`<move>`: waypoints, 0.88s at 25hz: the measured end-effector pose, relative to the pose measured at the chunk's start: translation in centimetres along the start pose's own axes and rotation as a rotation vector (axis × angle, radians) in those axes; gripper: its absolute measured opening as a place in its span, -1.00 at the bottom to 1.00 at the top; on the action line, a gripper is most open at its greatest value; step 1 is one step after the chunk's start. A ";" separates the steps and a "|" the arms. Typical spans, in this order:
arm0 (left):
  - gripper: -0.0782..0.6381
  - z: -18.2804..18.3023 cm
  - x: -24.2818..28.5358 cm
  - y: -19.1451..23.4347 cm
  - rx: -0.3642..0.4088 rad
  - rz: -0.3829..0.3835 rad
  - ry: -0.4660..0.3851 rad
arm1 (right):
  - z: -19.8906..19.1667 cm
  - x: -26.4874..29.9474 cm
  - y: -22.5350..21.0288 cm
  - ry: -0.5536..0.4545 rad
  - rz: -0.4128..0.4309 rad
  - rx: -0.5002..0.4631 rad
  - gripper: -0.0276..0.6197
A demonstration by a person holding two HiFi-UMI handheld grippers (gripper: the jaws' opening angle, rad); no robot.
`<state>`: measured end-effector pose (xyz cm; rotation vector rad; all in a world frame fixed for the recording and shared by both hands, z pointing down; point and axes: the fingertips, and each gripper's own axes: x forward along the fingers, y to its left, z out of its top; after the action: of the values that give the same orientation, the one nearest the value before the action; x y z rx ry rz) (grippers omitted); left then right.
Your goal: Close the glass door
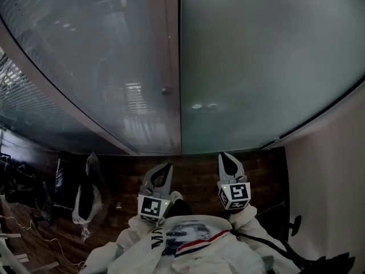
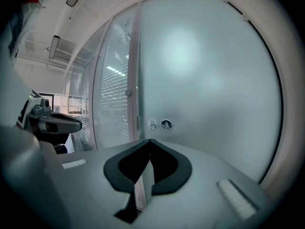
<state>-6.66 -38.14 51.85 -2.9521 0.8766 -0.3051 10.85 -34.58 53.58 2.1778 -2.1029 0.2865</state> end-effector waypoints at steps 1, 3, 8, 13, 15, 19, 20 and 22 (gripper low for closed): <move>-0.79 0.2 0.0 -0.6 0.003 0.003 0.004 | 0.0 -0.7 0.0 -0.005 0.014 0.005 -0.89; -0.79 0.7 -0.1 -1.8 0.005 0.013 0.004 | 0.2 -2.0 0.0 -0.014 0.038 0.005 -0.89; -0.79 1.9 -0.9 -5.6 0.050 0.021 -0.001 | 0.5 -6.5 -0.6 -0.045 0.032 -0.021 -0.89; -0.79 2.6 -2.4 -9.8 0.088 0.044 -0.002 | -0.7 -11.0 -1.3 -0.044 0.059 -0.014 -0.89; -0.79 2.4 -3.4 -11.3 0.086 0.064 0.002 | -1.1 -12.7 -1.0 -0.041 0.082 -0.009 -0.89; -0.79 1.8 -5.0 -14.7 0.072 0.085 0.011 | -1.8 -16.3 -1.0 -0.045 0.106 0.001 -0.89; -0.79 1.8 -5.5 -15.9 0.070 0.082 0.011 | -2.2 -17.3 -1.1 -0.042 0.110 0.000 -0.89; -0.79 1.8 -6.3 -18.4 0.071 0.071 0.016 | -3.1 -19.4 -1.5 -0.031 0.114 0.006 -0.89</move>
<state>-1.65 -19.31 50.85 -2.8501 0.9501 -0.3486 11.57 -14.88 52.77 2.0820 -2.2506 0.2704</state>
